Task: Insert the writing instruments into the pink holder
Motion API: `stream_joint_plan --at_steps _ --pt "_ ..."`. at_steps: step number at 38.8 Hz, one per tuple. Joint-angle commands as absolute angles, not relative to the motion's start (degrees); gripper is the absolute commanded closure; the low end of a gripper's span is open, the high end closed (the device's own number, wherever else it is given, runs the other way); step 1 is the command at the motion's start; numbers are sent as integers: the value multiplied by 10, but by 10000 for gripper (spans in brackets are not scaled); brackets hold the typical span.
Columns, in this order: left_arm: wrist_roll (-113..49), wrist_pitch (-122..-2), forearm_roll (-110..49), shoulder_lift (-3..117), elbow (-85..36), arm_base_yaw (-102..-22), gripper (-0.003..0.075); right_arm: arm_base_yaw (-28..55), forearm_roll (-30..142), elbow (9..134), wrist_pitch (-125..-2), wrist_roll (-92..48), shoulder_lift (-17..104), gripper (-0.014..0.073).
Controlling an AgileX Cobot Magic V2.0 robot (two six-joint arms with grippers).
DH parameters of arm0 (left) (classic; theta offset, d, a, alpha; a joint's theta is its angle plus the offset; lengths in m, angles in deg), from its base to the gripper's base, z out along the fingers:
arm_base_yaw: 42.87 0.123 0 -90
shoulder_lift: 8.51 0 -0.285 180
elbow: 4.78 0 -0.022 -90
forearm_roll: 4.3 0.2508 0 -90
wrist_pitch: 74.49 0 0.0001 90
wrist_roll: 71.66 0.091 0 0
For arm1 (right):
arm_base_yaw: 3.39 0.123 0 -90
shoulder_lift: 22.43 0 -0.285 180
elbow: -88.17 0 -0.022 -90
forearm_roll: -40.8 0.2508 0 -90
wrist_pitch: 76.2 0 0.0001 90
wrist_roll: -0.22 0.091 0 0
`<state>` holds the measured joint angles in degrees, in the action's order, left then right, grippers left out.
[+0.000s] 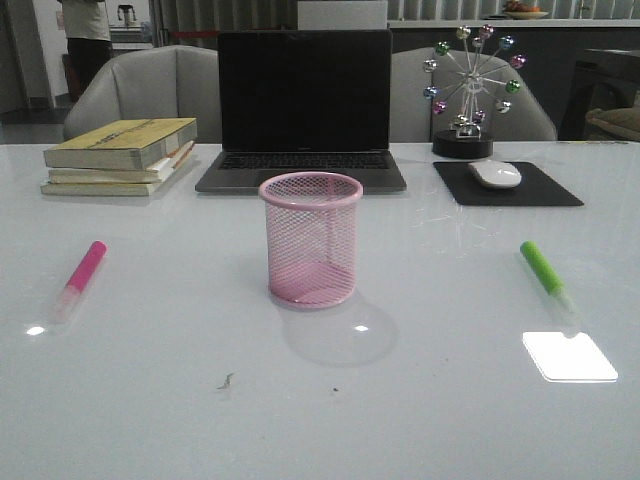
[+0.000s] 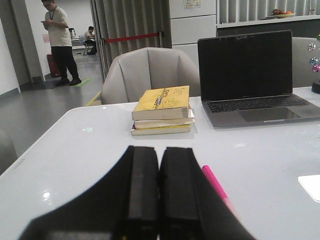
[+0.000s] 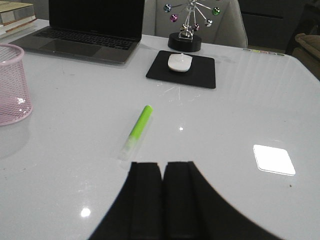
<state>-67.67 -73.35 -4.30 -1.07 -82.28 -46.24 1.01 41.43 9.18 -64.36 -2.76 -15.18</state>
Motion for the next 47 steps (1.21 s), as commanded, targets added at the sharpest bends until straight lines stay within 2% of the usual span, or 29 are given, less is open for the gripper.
stream_joint_plan --at_steps 1,31,37,43,47 --pt "-678 -789 -48 -23 -825 -462 621 8 413 91 -693 -32 -163 564" --pt "-678 -808 -51 -22 -825 -462 621 8 413 91 -710 -33 -163 564" --pt "-678 -844 -51 -22 -824 -462 621 8 413 91 -778 -33 -163 564" --pt "-681 -949 -51 -22 -822 -462 621 8 413 92 -877 -32 -163 564" --pt "-688 -949 -51 -22 -797 -463 621 9 413 109 -909 -32 -163 564"
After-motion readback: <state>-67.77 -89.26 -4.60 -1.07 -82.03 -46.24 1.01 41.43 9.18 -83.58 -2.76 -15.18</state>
